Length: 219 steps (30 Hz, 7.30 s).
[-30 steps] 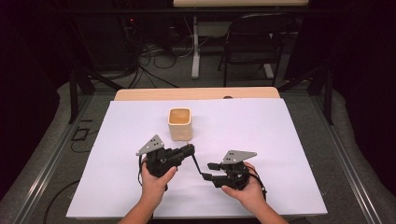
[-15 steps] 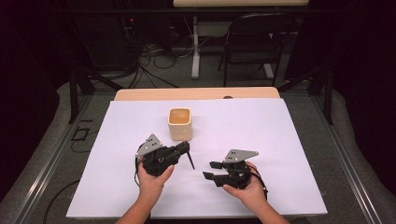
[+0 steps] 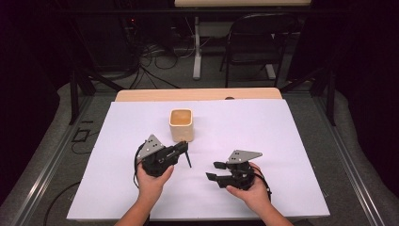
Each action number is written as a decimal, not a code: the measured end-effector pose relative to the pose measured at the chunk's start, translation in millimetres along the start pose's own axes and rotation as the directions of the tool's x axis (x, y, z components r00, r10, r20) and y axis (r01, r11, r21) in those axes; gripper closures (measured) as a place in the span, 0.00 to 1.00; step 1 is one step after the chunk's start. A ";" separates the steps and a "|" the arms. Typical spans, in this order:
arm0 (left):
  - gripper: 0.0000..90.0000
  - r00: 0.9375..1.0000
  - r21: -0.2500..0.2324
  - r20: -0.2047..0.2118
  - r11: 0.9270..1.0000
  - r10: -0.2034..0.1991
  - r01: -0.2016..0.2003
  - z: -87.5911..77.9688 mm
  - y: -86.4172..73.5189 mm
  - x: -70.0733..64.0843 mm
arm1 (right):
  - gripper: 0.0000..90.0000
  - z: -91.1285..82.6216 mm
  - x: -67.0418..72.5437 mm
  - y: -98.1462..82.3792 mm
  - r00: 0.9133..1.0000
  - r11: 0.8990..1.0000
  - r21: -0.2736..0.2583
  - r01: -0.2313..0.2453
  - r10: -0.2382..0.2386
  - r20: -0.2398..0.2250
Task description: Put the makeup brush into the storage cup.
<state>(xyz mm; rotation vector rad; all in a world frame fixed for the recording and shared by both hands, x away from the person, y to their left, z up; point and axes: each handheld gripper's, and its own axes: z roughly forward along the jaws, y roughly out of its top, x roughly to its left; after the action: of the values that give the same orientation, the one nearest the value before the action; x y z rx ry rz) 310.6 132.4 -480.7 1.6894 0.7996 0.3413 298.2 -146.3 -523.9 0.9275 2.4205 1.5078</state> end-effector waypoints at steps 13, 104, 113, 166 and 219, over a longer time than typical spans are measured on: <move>0.93 1.000 -0.008 -0.022 1.000 0.013 -0.013 -0.2 3.7 3.8 | 0.52 -3.4 -5.6 -0.8 1.000 1.000 -0.010 -0.009 0.010 0.013; 0.93 0.985 -0.019 -0.166 0.998 0.054 -0.058 30.8 108.3 43.8 | 0.52 -6.3 -11.8 -3.2 0.999 0.999 -0.021 -0.033 0.034 0.027; 0.93 0.979 -0.019 -0.199 0.999 0.043 -0.047 37.1 114.4 52.0 | 0.52 -6.6 -11.8 -3.6 0.999 0.999 -0.018 -0.038 0.038 0.025; 0.93 0.960 -0.003 -0.280 1.000 0.022 -0.023 48.0 118.8 69.8 | 0.52 -7.0 -13.1 -3.9 0.999 0.999 -0.021 -0.031 0.031 0.026; 0.93 0.952 0.068 -0.304 0.996 -0.030 0.053 69.0 70.2 93.3 | 0.52 -7.0 -13.3 -4.2 0.999 0.999 -0.017 -0.030 0.031 0.027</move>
<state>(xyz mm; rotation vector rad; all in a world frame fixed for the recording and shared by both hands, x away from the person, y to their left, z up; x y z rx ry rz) 442.9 137.1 -451.4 1.7100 1.0845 0.5566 304.1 -160.5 -526.7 0.9795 2.3826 1.5126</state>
